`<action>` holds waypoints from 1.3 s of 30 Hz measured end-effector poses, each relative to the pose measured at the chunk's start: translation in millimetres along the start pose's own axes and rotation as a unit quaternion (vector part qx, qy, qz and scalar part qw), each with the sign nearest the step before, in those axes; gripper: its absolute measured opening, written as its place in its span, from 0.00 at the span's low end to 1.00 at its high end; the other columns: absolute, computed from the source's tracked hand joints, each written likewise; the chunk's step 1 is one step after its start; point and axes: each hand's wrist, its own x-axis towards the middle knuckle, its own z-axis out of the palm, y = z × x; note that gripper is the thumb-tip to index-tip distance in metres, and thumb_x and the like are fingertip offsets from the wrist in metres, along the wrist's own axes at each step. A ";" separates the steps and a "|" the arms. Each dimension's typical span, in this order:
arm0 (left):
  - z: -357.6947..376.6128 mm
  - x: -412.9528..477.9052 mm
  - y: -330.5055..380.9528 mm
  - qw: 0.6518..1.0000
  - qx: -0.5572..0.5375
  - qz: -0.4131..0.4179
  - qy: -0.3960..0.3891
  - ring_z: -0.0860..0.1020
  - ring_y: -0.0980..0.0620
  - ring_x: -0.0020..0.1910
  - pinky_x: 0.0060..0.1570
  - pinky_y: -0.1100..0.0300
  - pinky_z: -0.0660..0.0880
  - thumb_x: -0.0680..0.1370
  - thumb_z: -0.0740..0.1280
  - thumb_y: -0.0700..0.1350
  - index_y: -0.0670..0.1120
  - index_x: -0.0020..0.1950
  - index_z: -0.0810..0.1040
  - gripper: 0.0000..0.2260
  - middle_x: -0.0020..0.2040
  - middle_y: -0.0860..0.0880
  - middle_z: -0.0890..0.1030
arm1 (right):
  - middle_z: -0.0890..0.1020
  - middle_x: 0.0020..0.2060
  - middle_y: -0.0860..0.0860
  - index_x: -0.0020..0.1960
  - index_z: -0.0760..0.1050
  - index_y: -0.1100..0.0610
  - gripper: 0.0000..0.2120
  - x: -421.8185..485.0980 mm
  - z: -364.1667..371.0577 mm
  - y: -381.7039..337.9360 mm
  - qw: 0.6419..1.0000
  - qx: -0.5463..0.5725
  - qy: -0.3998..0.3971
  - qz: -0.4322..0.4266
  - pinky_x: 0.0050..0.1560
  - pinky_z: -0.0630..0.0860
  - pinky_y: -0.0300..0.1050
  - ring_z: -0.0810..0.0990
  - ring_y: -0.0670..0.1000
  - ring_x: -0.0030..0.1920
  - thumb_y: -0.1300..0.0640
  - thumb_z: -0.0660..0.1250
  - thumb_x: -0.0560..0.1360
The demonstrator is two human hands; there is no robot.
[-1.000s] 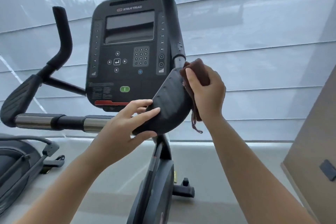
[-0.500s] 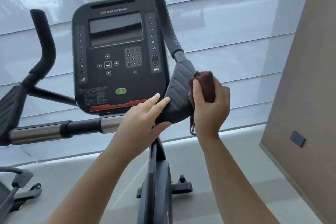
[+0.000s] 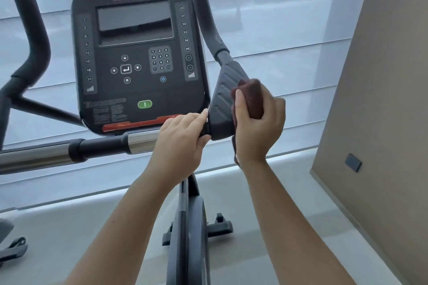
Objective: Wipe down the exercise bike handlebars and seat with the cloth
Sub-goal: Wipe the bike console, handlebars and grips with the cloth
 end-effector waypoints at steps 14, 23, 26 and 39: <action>1.4 3.1 9.6 0.997 -0.040 -0.062 0.027 0.72 0.44 0.58 0.57 0.59 0.59 0.76 0.65 0.46 0.41 0.67 0.70 0.21 0.59 0.45 0.78 | 0.78 0.37 0.55 0.51 0.81 0.55 0.15 2.9 -2.4 -0.5 0.997 -0.024 -0.034 -0.063 0.39 0.77 0.48 0.76 0.53 0.39 0.49 0.73 0.68; -1.9 17.5 36.6 0.997 0.027 -0.069 0.029 0.75 0.37 0.51 0.54 0.46 0.69 0.68 0.75 0.46 0.37 0.56 0.78 0.21 0.51 0.38 0.78 | 0.80 0.43 0.49 0.50 0.80 0.51 0.11 108.2 25.8 19.8 0.934 0.040 -0.352 -0.032 0.51 0.73 0.41 0.78 0.48 0.45 0.50 0.72 0.69; 0.2 38.3 44.8 0.997 0.049 -0.060 0.016 0.74 0.37 0.58 0.58 0.40 0.67 0.68 0.75 0.45 0.37 0.59 0.77 0.23 0.58 0.37 0.77 | 0.80 0.46 0.49 0.52 0.80 0.50 0.12 117.0 37.9 21.2 0.923 0.053 -0.381 -0.029 0.54 0.73 0.44 0.78 0.48 0.49 0.50 0.72 0.70; 7.8 72.7 70.8 0.982 0.118 -0.150 0.008 0.76 0.44 0.41 0.43 0.49 0.74 0.71 0.62 0.54 0.41 0.44 0.80 0.17 0.44 0.45 0.79 | 0.78 0.45 0.52 0.54 0.79 0.50 0.14 145.3 75.1 44.7 0.881 0.094 -0.451 -0.108 0.50 0.70 0.40 0.76 0.51 0.49 0.48 0.71 0.70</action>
